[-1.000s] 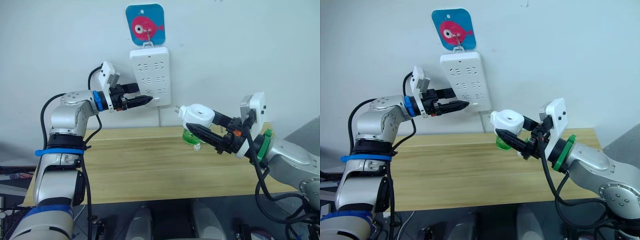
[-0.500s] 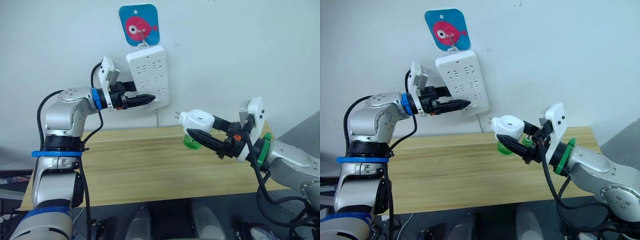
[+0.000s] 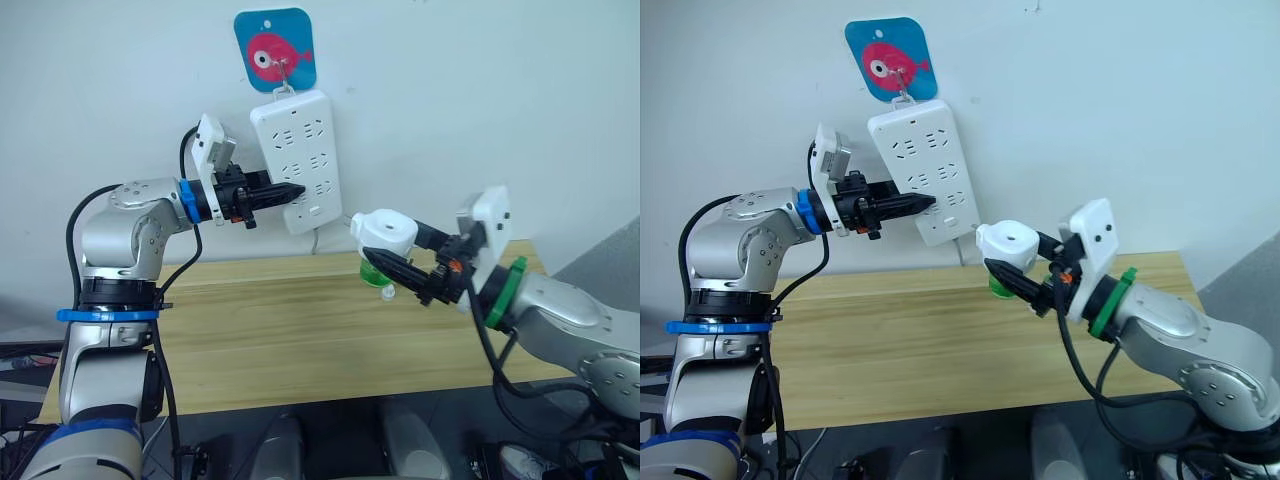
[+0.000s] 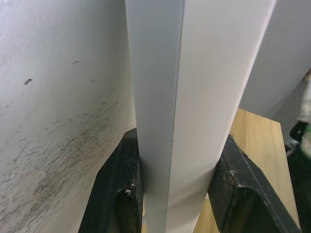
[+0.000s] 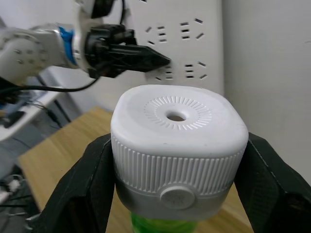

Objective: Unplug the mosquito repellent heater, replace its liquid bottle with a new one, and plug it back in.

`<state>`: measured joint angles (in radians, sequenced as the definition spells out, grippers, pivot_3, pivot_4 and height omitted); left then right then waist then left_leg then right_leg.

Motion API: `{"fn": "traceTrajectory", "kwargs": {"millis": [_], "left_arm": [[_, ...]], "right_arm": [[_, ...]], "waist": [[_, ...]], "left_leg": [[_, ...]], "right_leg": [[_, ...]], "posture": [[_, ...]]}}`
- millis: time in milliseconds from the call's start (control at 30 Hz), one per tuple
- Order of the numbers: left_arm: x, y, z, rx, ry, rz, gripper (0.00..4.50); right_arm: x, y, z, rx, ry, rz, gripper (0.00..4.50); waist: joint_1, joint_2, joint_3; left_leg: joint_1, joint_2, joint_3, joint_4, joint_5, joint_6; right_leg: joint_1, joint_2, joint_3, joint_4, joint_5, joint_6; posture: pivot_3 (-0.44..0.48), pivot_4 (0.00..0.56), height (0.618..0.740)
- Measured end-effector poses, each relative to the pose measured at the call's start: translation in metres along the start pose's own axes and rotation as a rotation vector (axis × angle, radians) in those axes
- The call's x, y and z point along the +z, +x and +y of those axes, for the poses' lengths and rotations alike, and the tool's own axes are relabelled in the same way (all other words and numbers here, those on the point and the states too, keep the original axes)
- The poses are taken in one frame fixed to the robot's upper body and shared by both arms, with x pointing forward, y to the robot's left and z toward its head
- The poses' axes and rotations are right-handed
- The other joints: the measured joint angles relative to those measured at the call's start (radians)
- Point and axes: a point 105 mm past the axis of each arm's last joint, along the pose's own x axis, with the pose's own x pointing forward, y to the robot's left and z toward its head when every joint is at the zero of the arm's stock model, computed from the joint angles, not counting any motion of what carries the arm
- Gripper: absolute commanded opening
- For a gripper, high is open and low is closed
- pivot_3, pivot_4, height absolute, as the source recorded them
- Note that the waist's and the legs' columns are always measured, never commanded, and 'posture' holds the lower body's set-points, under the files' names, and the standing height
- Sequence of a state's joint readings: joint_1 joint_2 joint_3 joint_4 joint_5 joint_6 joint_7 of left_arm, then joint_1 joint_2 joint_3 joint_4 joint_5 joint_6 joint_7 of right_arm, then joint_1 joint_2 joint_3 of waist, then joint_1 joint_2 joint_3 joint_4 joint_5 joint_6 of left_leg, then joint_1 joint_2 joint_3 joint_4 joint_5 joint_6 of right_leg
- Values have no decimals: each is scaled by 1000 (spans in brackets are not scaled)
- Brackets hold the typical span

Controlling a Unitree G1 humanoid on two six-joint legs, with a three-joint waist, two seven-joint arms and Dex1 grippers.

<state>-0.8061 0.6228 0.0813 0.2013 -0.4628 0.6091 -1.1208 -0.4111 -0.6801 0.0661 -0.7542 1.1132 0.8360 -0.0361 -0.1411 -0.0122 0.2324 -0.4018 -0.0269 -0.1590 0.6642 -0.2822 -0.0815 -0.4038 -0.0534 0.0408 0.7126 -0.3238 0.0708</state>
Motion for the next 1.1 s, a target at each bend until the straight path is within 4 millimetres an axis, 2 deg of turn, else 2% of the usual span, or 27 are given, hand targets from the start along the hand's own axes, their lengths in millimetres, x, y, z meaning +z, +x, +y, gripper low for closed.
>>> {"fn": "traceTrajectory", "kwargs": {"millis": [100,200,333,800,1100], "left_arm": [[0,-1,-1,9,-7,-1,1309],[0,-2,-3,12,-1,-1,1309],[0,-2,-4,13,1,-1,1309],[0,-3,-4,35,2,0,1309],[0,-2,-4,41,-1,-1,1309]], "right_arm": [[3,19,-6,-71,-36,11,3024],[4,38,-1,-89,-24,18,3024],[9,52,2,-116,-16,15,3024],[8,61,9,-195,12,4,3024],[6,64,11,-219,-76,2,3024]], "waist": [[-2,0,0],[-3,0,0],[-2,0,0],[-4,0,0],[-4,0,0]], "left_leg": [[0,0,0,0,0,0],[0,1,0,-1,0,0],[0,1,0,-1,0,0],[0,0,0,-1,0,0],[1,0,0,-1,0,0]], "right_leg": [[0,0,0,0,0,0],[-1,0,0,0,0,0],[-1,-1,0,0,0,0],[-1,-1,0,1,0,0],[-1,-1,0,1,0,0]], "posture": [[-158,206,740],[-158,206,740],[-149,206,740],[-143,207,740],[-143,210,740]]}}
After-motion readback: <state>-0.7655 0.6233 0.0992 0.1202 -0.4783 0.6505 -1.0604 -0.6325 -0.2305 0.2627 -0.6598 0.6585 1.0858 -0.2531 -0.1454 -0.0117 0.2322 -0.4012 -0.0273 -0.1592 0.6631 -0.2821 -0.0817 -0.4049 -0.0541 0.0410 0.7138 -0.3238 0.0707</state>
